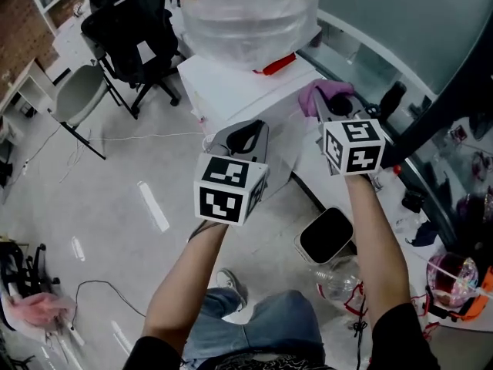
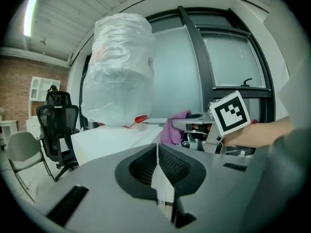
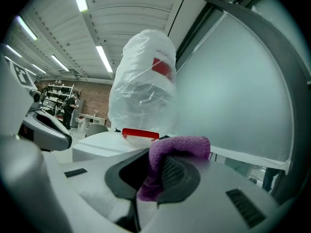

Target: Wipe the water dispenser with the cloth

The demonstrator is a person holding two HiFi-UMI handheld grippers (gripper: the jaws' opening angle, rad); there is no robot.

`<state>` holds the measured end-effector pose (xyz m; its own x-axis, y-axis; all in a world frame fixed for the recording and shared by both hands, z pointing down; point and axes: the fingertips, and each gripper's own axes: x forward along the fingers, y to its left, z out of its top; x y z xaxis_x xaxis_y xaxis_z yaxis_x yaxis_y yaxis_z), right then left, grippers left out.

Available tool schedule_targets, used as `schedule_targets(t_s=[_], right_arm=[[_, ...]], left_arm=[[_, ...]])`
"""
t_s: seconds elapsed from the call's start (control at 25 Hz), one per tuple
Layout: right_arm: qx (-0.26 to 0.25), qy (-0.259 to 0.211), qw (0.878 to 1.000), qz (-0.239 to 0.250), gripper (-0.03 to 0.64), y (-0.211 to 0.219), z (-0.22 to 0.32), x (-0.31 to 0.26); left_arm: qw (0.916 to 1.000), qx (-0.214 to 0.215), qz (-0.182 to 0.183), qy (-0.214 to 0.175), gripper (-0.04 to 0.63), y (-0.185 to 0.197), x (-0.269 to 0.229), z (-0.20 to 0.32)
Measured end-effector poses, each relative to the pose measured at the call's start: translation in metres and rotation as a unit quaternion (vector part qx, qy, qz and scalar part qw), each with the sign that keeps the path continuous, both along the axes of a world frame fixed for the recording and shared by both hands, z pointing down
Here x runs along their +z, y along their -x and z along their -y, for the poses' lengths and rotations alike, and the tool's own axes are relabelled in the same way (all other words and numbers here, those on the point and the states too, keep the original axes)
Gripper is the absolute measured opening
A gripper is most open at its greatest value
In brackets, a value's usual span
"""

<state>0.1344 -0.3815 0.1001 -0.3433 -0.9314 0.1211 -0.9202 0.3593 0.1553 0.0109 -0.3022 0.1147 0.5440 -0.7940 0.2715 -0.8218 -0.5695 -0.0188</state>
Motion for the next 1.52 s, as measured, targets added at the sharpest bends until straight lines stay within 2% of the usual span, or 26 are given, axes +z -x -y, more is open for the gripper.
schedule_targets(t_s=[0.36, 0.84, 1.08, 1.52], right_arm=[[-0.011, -0.057, 0.998, -0.023, 0.046, 0.013, 0.006, 0.04], [-0.01, -0.091, 0.995, -0.028, 0.046, 0.014, 0.006, 0.109], [-0.023, -0.09, 0.995, -0.028, 0.046, 0.016, 0.0, 0.155], [-0.043, -0.052, 0.997, -0.026, 0.046, 0.017, -0.001, 0.246]], left_arm=[[0.999, 0.023, -0.003, -0.038, 0.032, -0.016, 0.058, 0.002], [0.9986, 0.017, -0.005, -0.049, 0.032, -0.011, 0.152, 0.005], [0.9984, 0.009, -0.001, -0.055, 0.032, -0.013, 0.191, 0.001], [0.9987, -0.017, 0.012, -0.046, 0.032, -0.006, 0.253, 0.0]])
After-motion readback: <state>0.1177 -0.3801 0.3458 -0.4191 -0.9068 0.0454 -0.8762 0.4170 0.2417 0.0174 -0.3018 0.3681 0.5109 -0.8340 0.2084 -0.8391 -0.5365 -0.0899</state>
